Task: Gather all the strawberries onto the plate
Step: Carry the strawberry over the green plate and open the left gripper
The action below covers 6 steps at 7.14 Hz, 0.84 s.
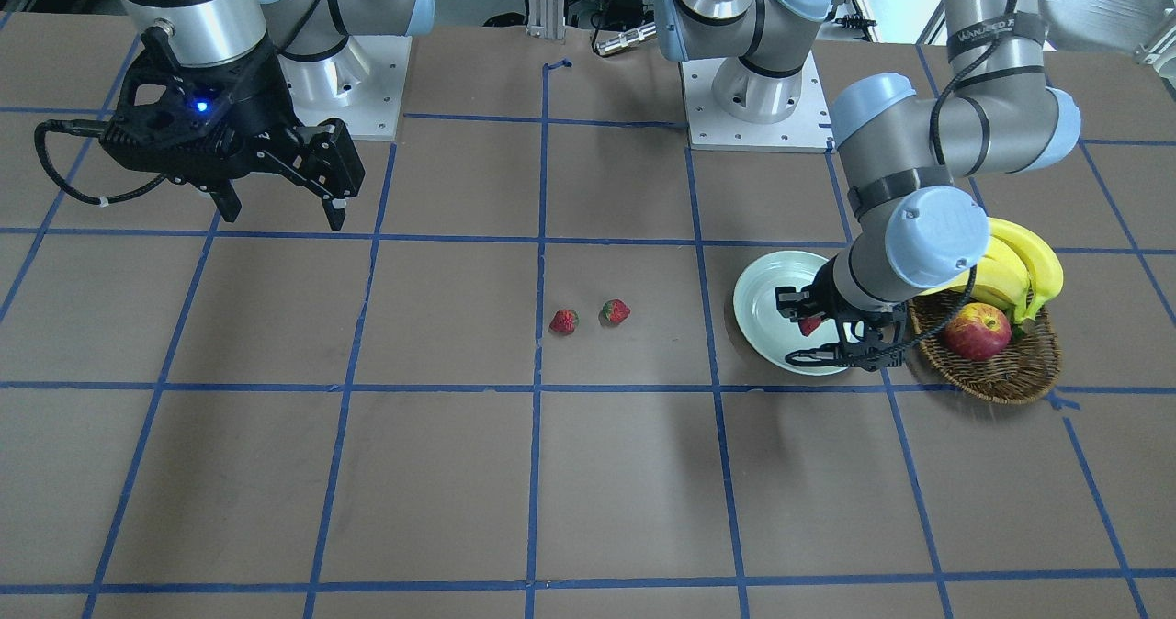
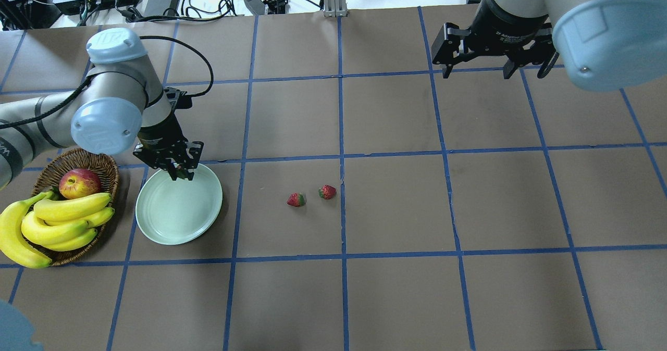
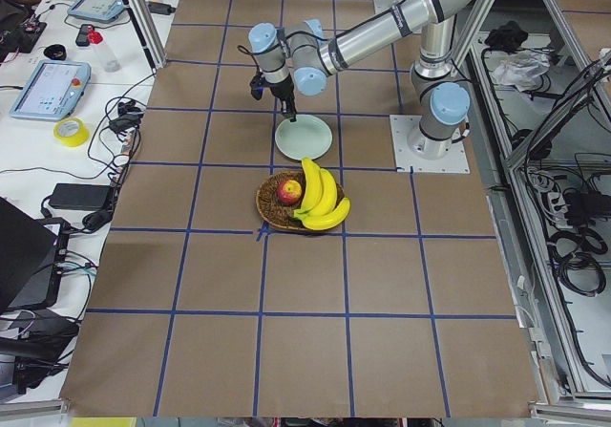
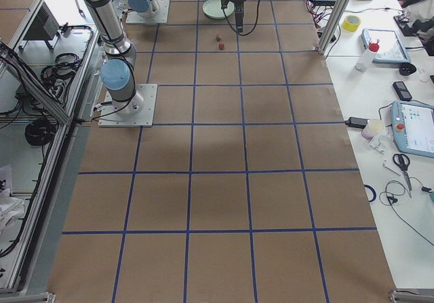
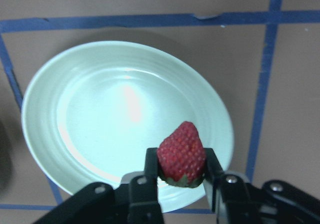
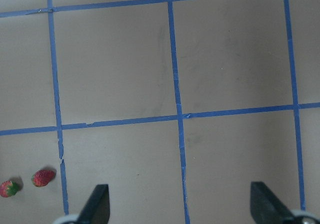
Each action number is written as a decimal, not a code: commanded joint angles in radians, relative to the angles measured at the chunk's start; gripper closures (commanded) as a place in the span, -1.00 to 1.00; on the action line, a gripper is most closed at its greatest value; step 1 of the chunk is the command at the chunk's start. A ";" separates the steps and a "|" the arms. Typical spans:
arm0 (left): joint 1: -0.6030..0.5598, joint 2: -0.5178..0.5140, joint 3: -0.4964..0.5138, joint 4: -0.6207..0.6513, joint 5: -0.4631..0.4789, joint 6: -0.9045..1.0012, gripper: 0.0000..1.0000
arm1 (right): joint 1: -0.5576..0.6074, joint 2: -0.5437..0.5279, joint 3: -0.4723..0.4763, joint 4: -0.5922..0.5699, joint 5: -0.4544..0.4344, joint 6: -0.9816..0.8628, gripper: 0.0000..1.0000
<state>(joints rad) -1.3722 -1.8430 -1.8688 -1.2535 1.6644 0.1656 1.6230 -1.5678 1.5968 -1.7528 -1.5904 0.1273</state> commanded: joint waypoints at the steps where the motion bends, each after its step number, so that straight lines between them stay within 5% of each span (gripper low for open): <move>1: 0.056 -0.036 -0.009 0.038 0.029 0.015 0.92 | 0.000 -0.001 0.002 0.001 -0.008 0.000 -1.00; 2: 0.058 -0.044 -0.010 0.034 0.031 0.017 -0.62 | 0.000 -0.003 0.002 0.001 -0.006 0.000 -1.00; 3: 0.058 -0.027 -0.015 0.028 0.032 0.029 -1.00 | 0.000 -0.003 0.003 0.001 -0.005 0.000 -1.00; 6: 0.010 0.016 -0.015 0.014 -0.026 -0.033 -1.00 | 0.000 -0.003 0.003 -0.001 -0.003 0.000 -1.00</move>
<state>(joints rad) -1.3331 -1.8476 -1.8847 -1.2342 1.6754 0.1670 1.6230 -1.5707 1.5993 -1.7521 -1.5965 0.1273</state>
